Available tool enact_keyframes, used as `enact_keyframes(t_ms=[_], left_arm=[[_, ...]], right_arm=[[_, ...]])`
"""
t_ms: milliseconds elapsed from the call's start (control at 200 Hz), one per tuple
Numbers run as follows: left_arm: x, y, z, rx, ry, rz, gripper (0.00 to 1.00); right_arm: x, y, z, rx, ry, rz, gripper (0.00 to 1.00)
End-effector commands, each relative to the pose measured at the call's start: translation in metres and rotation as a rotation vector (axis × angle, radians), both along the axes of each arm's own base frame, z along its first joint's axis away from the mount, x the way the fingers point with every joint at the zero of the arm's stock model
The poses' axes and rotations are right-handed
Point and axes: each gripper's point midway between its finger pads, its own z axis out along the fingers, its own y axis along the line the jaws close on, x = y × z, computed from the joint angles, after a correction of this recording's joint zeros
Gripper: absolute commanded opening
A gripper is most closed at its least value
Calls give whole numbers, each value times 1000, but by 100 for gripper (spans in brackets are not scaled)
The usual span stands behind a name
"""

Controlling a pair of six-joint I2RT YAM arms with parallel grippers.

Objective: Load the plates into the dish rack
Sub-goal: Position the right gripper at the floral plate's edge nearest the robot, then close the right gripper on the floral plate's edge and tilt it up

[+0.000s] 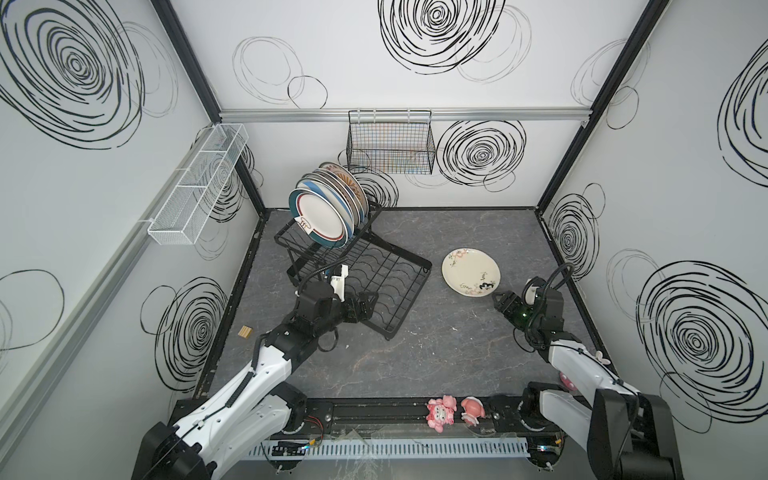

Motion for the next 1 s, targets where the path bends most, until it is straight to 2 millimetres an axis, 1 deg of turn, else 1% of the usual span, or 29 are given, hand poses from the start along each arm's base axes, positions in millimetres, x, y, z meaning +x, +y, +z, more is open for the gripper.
enact_keyframes(t_ms=[0,85,190,280,395,535,670,845,996], left_arm=[[-1,12,-2,-60,6,43,96],[-3,24,-11,-121,34,83,96],[-5,37,-18,-193,61,111,96],[-5,49,-23,-206,65,152,96],[-4,60,-28,-215,71,196,96],[-3,67,-30,-221,69,216,96],[-2,73,-33,-223,77,230,96],[0,76,-26,-215,71,233,96],[2,79,-26,-217,71,243,96]], right_arm=[[19,5,13,36,-34,64,63],[24,4,5,49,-11,73,62],[29,-1,0,48,-15,60,62],[36,-3,-1,52,-19,56,62],[41,-8,-6,55,-3,48,62],[46,-15,-13,49,3,28,62],[53,-13,-22,65,28,54,61],[59,-14,-28,69,39,65,58],[63,-17,-36,55,69,61,57]])
